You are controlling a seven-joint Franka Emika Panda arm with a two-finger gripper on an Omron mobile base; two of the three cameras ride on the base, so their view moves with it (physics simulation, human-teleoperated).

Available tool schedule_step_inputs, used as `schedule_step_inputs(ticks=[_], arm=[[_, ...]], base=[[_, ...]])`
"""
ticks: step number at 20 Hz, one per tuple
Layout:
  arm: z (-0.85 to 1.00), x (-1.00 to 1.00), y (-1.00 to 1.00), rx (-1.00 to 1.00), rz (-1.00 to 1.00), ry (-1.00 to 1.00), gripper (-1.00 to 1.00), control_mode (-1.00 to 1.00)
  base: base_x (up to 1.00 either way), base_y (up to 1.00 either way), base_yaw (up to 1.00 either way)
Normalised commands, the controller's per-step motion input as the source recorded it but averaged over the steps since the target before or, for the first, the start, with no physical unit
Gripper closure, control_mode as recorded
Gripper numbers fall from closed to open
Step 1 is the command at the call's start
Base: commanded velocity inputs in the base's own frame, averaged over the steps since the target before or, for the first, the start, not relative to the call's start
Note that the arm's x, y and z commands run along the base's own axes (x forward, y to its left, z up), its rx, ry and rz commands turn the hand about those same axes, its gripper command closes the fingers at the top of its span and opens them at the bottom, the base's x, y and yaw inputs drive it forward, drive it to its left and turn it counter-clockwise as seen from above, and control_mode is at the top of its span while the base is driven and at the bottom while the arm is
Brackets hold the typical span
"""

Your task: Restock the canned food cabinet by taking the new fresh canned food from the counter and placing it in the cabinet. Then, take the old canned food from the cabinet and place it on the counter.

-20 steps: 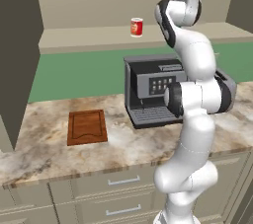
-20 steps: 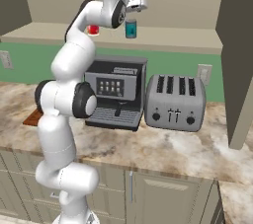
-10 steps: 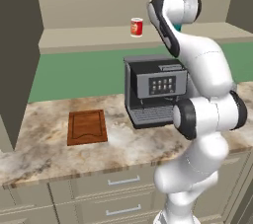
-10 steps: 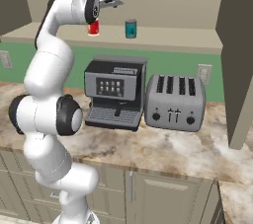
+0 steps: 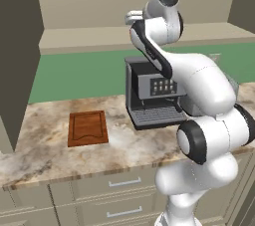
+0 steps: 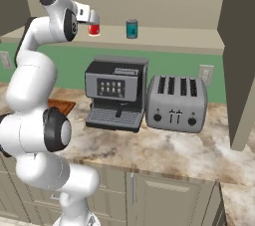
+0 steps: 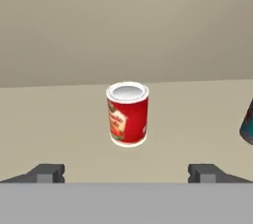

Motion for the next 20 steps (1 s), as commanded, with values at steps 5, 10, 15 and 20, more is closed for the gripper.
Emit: schedule_step_inputs(ticks=[5, 10, 15, 20], arm=[[0.0, 0.15, 0.12, -0.01, 0.0, 0.0, -1.0, -1.0], [-0.05, 0.23, -0.03, -0.02, 0.0, 0.01, -1.0, -1.0], [-0.07, 0.04, -0.18, 0.0, 0.0, 0.01, -1.0, -1.0], [-0.06, 0.01, -0.04, 0.0, 0.0, 0.02, -1.0, -1.0]], base=[[0.0, 0.0, 0.0], [0.0, 0.0, 0.0], [0.0, 0.0, 0.0], [0.0, 0.0, 0.0]])
